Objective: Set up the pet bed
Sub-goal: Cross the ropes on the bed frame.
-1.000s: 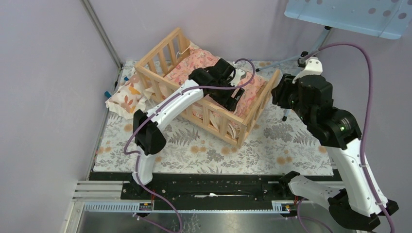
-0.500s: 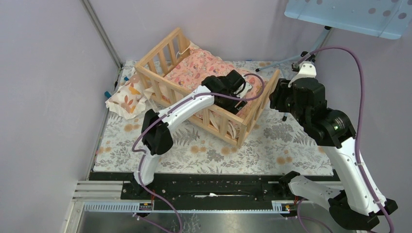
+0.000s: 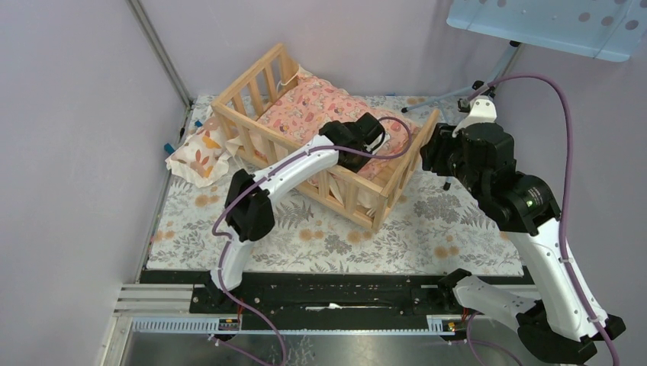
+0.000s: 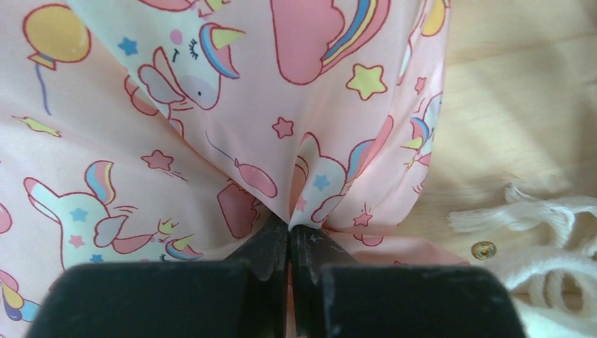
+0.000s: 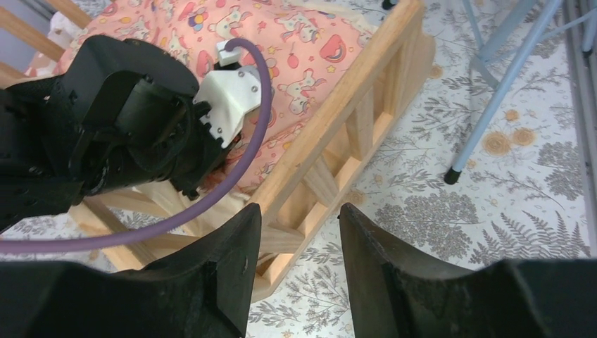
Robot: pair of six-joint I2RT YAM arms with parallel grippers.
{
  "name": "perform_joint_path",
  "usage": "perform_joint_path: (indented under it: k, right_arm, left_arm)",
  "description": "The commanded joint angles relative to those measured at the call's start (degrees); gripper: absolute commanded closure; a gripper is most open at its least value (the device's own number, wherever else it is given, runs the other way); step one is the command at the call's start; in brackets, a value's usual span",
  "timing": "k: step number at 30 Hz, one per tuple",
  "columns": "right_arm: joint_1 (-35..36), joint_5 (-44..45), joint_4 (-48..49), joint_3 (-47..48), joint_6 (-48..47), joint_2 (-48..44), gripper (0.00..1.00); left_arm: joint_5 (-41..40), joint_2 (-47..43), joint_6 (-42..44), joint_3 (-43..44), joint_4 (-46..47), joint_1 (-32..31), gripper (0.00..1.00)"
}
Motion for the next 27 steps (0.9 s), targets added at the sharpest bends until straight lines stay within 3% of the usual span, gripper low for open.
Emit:
perform_joint_path:
  k: [1, 13, 27]
  right_arm:
    - [-0.1, -4.9, 3.5, 0.4, -1.7, -0.2, 0.47]
    - [-0.1, -17.2, 2.7, 9.8, -4.3, 11.1, 0.45]
    - [-0.1, -17.7, 1.8, 22.7, -9.9, 28.1, 0.46]
  left_arm:
    - [-2.9, -4.0, -0.1, 2.8, 3.8, 2.6, 1.0]
    - [4.6, -15.4, -0.5, -2.7, 16.9, 10.5, 1.0]
    - [11.3, -22.4, 0.3, -11.9, 24.2, 19.1, 1.0]
